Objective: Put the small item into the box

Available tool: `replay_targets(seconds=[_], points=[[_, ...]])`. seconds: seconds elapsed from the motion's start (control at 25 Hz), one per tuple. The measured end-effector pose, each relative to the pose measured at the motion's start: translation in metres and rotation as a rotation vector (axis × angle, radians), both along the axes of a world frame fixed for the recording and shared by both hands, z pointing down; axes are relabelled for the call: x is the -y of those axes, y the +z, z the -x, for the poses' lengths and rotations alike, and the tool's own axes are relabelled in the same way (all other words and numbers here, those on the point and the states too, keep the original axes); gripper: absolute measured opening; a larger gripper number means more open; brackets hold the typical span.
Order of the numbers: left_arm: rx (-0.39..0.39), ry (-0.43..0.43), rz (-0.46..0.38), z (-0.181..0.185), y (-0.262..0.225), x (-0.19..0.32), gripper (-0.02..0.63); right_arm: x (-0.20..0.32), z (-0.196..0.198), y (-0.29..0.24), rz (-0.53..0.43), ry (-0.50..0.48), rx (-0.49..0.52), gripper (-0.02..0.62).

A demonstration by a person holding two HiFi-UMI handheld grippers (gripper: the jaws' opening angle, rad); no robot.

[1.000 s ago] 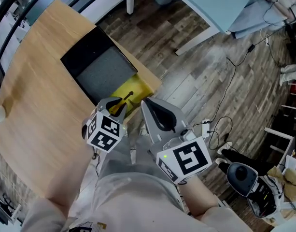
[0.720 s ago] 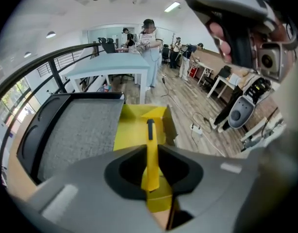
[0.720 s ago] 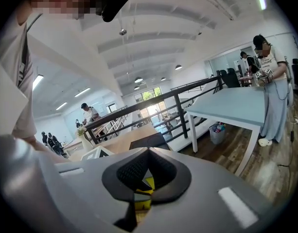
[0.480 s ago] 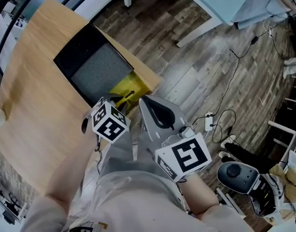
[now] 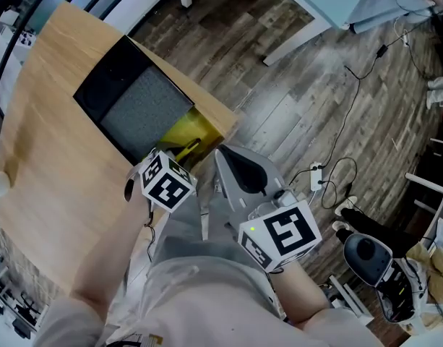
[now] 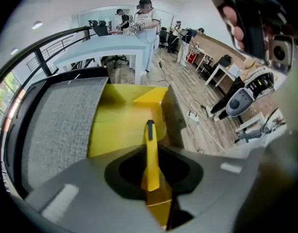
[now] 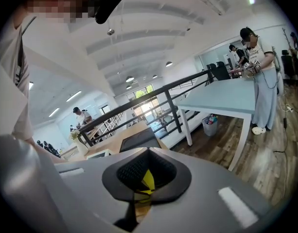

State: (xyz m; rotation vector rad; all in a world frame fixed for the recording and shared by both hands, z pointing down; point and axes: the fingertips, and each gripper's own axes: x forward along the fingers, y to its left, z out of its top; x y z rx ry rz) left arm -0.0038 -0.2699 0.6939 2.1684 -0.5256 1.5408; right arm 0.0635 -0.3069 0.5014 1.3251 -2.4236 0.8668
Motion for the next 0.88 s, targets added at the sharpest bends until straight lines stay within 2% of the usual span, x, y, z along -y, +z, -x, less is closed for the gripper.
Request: replay_targets(seconds=[0.28,0.56,0.88], points=[[0.002,-0.001,-0.014,0.005,-0.015,-0.010,0.079,-0.011,0.003,-0.016,-0.004,-0.006,0.001,-0.002],[-0.002,-0.016,-0.020,-0.006,-0.018,0.004,0.094,-0.002,-0.003,-0.015,-0.010,-0.028,0.003,-0.002],[-0.107,-0.159,-0.093,-0.011,-0.052,0.044,0.092,0.021,-0.012,-0.021,-0.052,-0.049,-0.019,-0.002]])
